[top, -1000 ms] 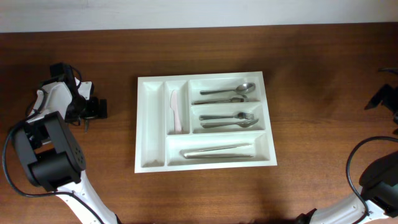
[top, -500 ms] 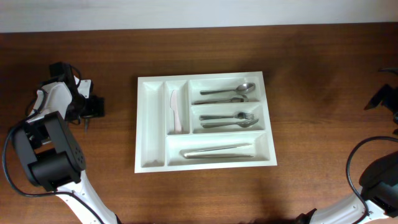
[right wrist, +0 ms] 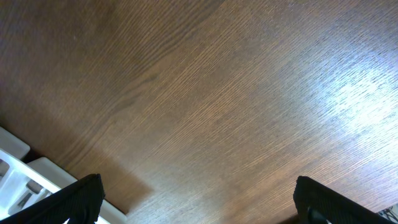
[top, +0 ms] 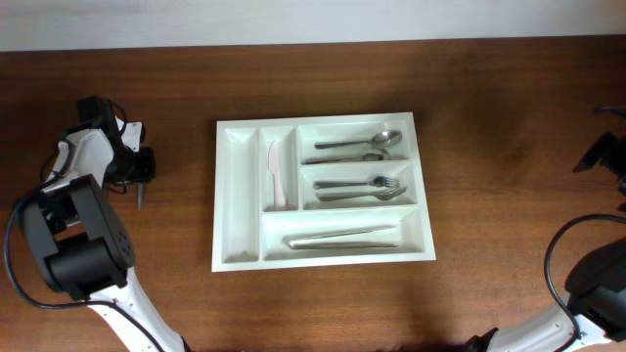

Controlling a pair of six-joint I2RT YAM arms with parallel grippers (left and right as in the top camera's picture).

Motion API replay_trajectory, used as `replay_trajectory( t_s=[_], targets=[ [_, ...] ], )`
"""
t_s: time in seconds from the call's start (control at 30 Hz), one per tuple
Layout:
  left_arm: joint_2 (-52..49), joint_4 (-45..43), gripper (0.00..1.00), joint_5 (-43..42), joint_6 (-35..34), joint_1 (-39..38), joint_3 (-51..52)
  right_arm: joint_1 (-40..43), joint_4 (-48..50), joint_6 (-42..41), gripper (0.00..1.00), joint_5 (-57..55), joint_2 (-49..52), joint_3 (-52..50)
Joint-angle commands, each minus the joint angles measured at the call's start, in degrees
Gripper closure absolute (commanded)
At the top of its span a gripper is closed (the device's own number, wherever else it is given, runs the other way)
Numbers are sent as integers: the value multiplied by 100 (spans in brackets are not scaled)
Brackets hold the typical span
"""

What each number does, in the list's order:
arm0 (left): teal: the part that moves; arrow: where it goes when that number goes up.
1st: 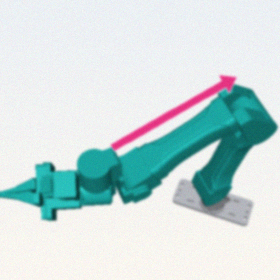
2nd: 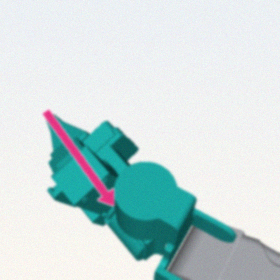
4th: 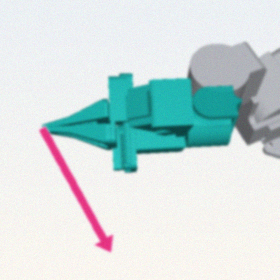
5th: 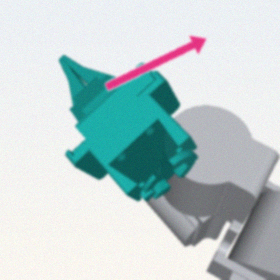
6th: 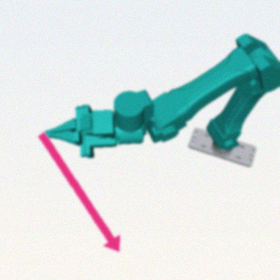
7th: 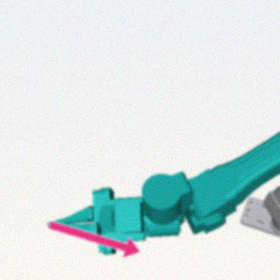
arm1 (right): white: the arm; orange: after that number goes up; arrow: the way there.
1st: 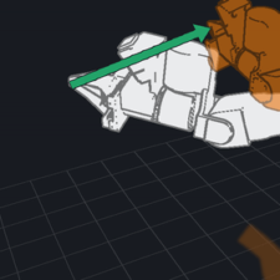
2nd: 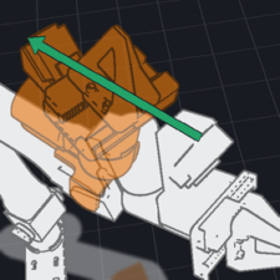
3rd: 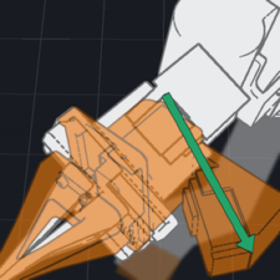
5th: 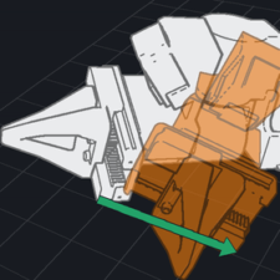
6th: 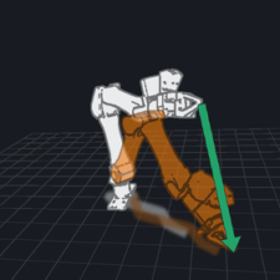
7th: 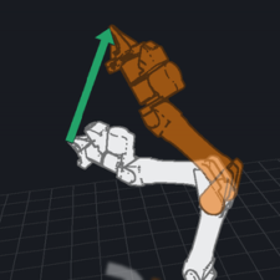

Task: Pack container
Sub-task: 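Lower the left gripper and grasp a silver spoon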

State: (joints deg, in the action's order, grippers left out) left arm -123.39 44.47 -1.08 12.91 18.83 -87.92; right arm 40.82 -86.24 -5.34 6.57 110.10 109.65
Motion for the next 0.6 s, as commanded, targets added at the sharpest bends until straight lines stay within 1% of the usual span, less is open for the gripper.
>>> replay_trajectory(
  t_s=[0.0, 0.1, 0.13, 0.4, 0.47, 0.57],
  targets=[
    [-319, -7, 80, -2, 24, 46, 66, -31, 15, 44, 1, 33, 31, -15],
    [-319, -13, 95, 0, 24, 46, 63, -31, 15, 44, 1, 33, 31, -15],
    [-319, -13, 98, 0, 24, 46, 63, -31, 15, 44, 1, 33, 31, -15],
    [-313, 70, 98, -2, 22, 46, -20, -31, 15, 44, 1, 33, 31, -15],
    [-302, 219, 99, -2, 22, 46, -151, -31, 15, 44, 1, 33, 31, -15],
    [-280, 573, 98, -20, 20, 44, -472, -31, 15, 44, 1, 33, 31, -15]
  ],
)
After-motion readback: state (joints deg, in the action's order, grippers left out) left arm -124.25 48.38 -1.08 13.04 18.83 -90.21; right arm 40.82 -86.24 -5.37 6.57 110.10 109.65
